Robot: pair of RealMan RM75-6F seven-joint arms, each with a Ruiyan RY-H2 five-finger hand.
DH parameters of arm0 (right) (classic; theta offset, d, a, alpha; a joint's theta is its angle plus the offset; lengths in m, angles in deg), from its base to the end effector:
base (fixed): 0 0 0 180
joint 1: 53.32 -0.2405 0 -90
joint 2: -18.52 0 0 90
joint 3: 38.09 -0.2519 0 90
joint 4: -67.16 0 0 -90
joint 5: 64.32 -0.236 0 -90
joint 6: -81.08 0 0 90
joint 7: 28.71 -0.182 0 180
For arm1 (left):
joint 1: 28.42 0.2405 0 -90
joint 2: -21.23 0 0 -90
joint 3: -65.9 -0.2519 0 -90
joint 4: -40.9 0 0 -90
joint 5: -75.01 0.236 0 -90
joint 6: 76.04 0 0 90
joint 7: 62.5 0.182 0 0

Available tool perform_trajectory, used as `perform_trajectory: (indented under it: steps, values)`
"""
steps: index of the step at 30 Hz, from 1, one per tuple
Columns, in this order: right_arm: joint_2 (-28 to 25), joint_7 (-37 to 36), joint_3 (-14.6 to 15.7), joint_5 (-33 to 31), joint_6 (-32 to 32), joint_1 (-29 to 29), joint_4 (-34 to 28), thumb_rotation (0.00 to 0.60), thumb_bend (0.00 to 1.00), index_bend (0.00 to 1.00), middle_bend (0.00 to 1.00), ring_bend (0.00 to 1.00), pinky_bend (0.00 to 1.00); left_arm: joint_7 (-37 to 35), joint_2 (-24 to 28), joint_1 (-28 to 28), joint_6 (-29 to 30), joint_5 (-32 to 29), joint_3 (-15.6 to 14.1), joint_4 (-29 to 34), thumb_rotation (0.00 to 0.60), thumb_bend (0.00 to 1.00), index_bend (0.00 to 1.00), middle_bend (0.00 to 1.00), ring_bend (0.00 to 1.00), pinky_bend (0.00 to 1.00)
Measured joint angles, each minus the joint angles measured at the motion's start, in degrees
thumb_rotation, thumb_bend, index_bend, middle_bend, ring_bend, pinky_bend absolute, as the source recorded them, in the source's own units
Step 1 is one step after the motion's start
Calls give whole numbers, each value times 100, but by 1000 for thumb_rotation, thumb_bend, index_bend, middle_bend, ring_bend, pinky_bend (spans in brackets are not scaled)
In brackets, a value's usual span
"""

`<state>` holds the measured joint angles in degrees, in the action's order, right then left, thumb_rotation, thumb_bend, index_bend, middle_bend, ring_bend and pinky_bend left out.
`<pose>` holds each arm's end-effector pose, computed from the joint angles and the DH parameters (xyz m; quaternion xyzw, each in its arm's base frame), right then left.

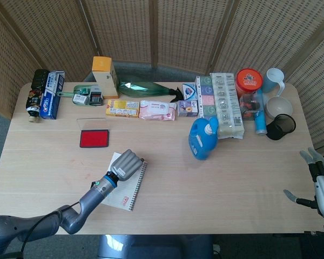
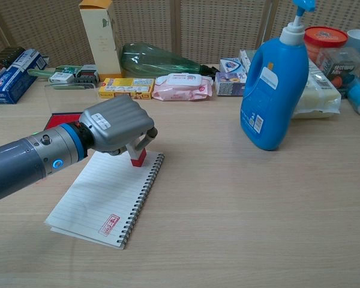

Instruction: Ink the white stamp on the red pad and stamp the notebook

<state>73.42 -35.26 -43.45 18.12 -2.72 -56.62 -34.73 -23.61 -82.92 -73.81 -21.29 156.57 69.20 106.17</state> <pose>-0.3063 -0.2204 0.1744 0.5451 -0.4345 0.4170 0.5832 -0.1153 0.3505 -0.1436 -0.8626 -0.0753 -0.2842 0.4117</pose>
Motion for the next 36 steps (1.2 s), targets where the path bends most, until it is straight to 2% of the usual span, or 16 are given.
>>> perform_trajectory:
  steps: [25,36]
  values:
    - [-16,-39,2,7,0,1,-6,521,0,25,0,0,0,-69,-280,-23,-109,-135,38,-353,600,362,667,1000,1000,1000]
    - [-32,-70,6,11,-18,17,-4,521,0,24,0,0,0,-9,-283,-16,-70,-142,39,-323,600,361,668,1000,1000,1000]
